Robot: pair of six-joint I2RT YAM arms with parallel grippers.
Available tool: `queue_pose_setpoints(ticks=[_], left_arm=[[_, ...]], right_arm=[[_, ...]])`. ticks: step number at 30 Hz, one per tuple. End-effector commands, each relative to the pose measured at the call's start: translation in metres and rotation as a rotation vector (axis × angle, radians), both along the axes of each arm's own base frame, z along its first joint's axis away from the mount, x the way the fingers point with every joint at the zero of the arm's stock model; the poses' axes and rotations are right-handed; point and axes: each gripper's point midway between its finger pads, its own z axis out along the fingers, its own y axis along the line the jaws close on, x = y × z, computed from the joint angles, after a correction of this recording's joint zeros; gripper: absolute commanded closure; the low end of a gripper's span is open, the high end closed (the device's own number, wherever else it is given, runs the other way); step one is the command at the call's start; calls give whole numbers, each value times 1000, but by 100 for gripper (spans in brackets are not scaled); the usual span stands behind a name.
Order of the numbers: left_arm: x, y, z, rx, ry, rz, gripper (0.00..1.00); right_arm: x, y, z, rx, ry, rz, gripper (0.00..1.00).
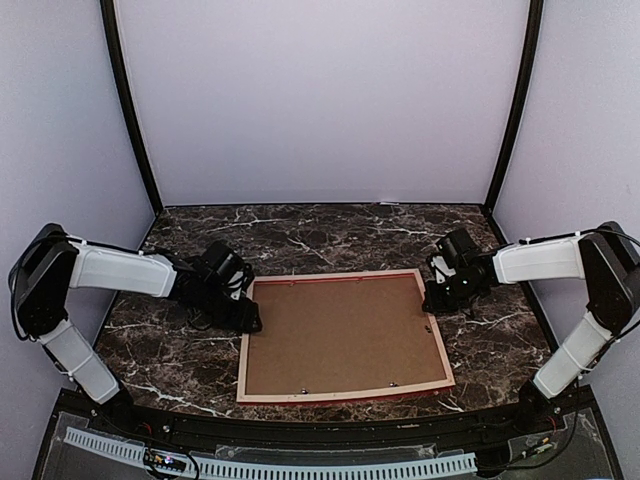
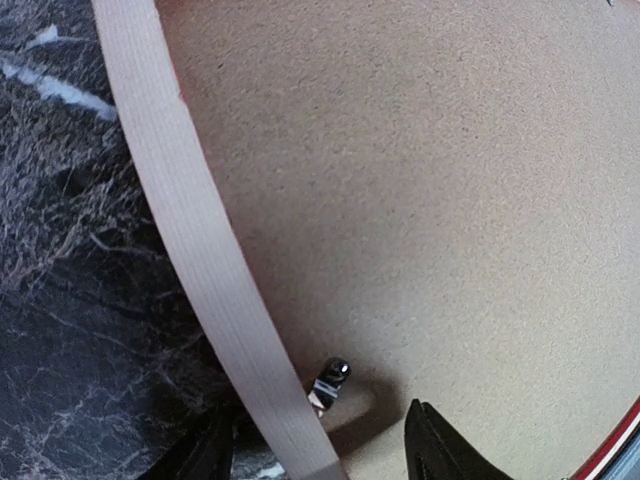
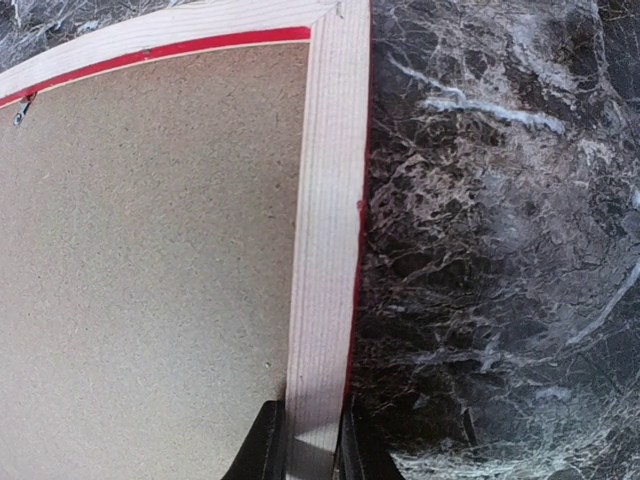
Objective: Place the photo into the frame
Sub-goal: Press the fastener onto the backboard.
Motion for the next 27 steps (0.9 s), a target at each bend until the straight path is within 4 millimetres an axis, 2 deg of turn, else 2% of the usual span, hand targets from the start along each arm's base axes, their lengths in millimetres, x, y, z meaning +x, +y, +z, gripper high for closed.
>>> queue_pose_setpoints(ticks=[1, 9, 11, 15, 19, 27], left_arm=[[-13, 2, 4, -33, 14, 12, 40], [-25, 10, -4, -32, 39, 47, 56], [-25, 10, -6, -23, 39, 57, 59], [-27, 9, -9, -4, 39, 93, 63], [-28, 10, -14, 12, 45, 142, 65], [-29, 11, -19, 17, 48, 191, 70]], right_arm=[[-13, -6, -10, -30, 38, 29, 91], [-13, -6, -7, -20, 34, 19, 84], [-13, -6, -4, -16, 29, 15, 78], [-13, -7, 4, -10, 12, 3, 59], [-16, -8, 10, 2, 4, -5, 49], [-41, -9, 2, 58, 40, -23, 43]])
